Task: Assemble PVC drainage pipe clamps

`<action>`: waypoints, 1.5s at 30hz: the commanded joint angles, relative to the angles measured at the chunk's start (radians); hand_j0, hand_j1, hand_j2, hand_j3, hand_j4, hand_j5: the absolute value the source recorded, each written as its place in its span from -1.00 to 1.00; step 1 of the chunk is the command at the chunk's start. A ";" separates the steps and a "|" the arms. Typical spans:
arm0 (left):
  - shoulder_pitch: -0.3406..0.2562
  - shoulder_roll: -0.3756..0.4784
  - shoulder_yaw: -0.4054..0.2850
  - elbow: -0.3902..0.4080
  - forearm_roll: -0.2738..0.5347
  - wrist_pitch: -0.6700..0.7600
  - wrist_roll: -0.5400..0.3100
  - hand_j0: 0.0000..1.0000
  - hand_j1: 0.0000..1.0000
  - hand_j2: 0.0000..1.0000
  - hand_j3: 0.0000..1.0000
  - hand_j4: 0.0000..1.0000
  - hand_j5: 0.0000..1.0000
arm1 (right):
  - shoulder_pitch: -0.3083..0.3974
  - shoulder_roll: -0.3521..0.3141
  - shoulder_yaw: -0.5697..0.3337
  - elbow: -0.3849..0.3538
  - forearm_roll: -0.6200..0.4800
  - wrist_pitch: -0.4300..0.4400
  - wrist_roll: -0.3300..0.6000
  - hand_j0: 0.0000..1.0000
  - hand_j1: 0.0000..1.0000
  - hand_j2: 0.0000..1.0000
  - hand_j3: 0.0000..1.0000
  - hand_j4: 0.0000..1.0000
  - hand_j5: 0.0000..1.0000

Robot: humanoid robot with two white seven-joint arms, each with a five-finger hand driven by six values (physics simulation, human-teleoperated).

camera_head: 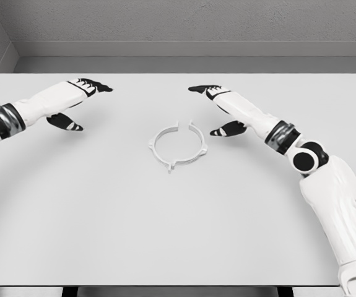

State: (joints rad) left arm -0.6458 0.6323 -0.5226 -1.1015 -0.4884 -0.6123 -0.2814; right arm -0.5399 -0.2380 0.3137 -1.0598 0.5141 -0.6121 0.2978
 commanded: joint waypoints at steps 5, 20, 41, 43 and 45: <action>0.000 0.023 0.001 -0.001 0.022 0.001 0.001 1.00 1.00 1.00 1.00 1.00 1.00 | -0.009 0.013 0.019 0.058 0.001 0.001 -0.002 1.00 1.00 1.00 1.00 1.00 1.00; 0.002 0.020 0.001 -0.001 0.024 0.001 0.001 1.00 1.00 1.00 1.00 1.00 1.00 | -0.023 0.025 0.038 0.084 0.003 0.001 0.000 1.00 1.00 1.00 1.00 1.00 1.00; -0.002 0.020 0.003 -0.008 0.025 0.001 0.001 1.00 1.00 1.00 1.00 1.00 1.00 | -0.046 0.055 0.061 0.103 0.012 0.001 0.004 1.00 1.00 1.00 1.00 1.00 1.00; 0.000 0.020 0.003 -0.008 0.025 0.001 0.001 1.00 1.00 1.00 1.00 1.00 1.00 | -0.046 0.055 0.061 0.103 0.012 0.001 0.004 1.00 1.00 1.00 1.00 1.00 1.00; -0.002 0.020 0.003 -0.006 0.025 0.001 0.001 1.00 1.00 1.00 1.00 1.00 1.00 | -0.046 0.057 0.061 0.101 0.014 0.001 0.004 1.00 1.00 1.00 1.00 1.00 1.00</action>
State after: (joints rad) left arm -0.6473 0.6512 -0.5210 -1.1078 -0.4701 -0.6122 -0.2813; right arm -0.5860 -0.1825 0.3749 -0.9575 0.5348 -0.6123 0.3025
